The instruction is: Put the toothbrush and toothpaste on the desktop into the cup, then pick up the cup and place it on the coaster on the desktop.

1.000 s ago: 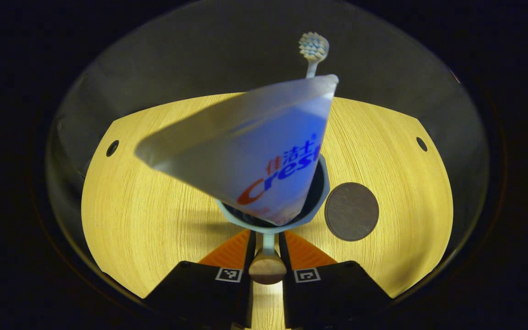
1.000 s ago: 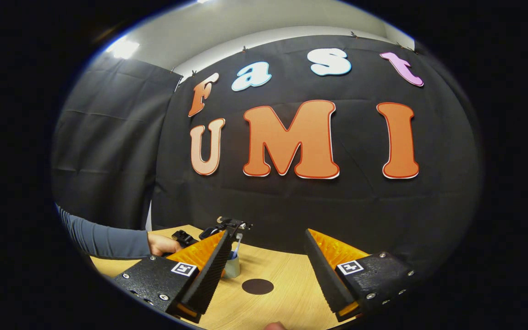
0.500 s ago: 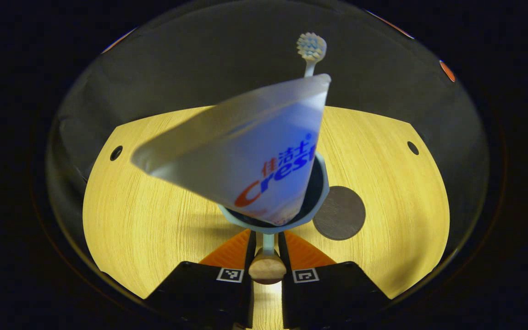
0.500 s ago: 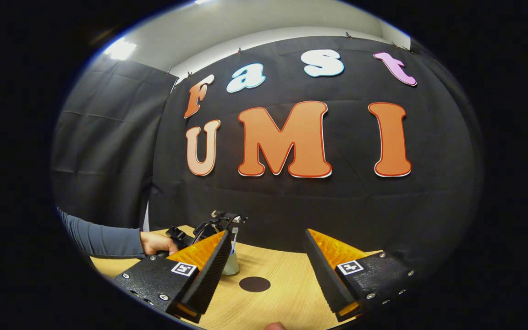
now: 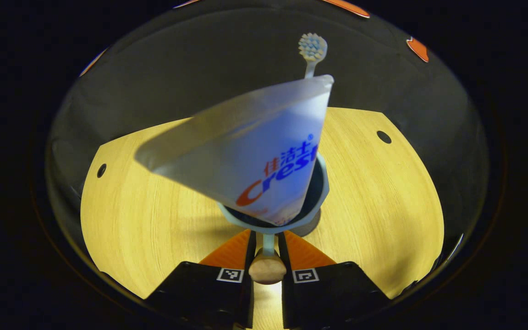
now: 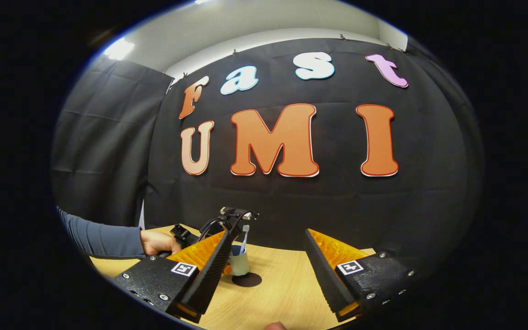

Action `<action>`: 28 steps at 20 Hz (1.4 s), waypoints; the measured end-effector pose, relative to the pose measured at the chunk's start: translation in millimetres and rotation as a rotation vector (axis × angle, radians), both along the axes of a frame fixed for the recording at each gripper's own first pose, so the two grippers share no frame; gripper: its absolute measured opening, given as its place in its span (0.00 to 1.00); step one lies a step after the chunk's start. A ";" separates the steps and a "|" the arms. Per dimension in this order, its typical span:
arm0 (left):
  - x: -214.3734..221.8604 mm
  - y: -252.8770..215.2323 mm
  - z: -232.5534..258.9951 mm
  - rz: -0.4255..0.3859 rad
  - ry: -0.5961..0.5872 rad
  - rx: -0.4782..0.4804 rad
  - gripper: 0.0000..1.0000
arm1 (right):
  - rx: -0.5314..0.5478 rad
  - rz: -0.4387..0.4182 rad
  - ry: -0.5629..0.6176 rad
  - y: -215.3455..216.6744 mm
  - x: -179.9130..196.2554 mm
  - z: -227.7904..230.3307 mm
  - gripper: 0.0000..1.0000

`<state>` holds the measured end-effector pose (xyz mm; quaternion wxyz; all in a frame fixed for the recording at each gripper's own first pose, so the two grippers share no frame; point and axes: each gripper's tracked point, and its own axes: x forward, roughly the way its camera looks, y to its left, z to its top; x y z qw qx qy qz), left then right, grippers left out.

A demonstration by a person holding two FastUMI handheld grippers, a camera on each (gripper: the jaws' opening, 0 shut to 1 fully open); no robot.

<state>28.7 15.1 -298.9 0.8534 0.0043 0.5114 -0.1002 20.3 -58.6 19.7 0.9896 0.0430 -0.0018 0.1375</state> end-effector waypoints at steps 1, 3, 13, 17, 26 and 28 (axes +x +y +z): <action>1.3 1.7 -2.2 -0.010 0.002 0.001 0.24 | 0.002 -0.006 0.004 -4.4 -1.7 -1.8 0.95; 0.2 0.1 -3.3 -0.029 0.010 -0.001 0.24 | 0.005 -0.022 0.011 -13.0 -2.2 -5.2 0.95; -7.0 -1.0 -4.2 -0.026 0.046 -0.002 0.30 | 0.049 -0.076 0.055 -40.2 -6.6 -22.0 0.95; -1.6 -3.4 7.8 -0.043 -0.012 -0.006 0.36 | 0.057 -0.084 0.067 -39.4 -7.4 -24.0 0.95; -42.9 0.7 71.0 -0.096 -0.213 -0.048 0.99 | -0.032 -0.051 0.018 -4.4 -16.8 2.2 0.95; -50.2 3.6 91.9 -0.101 -0.297 -0.052 0.99 | -0.046 -0.048 -0.003 4.6 -19.3 10.2 0.95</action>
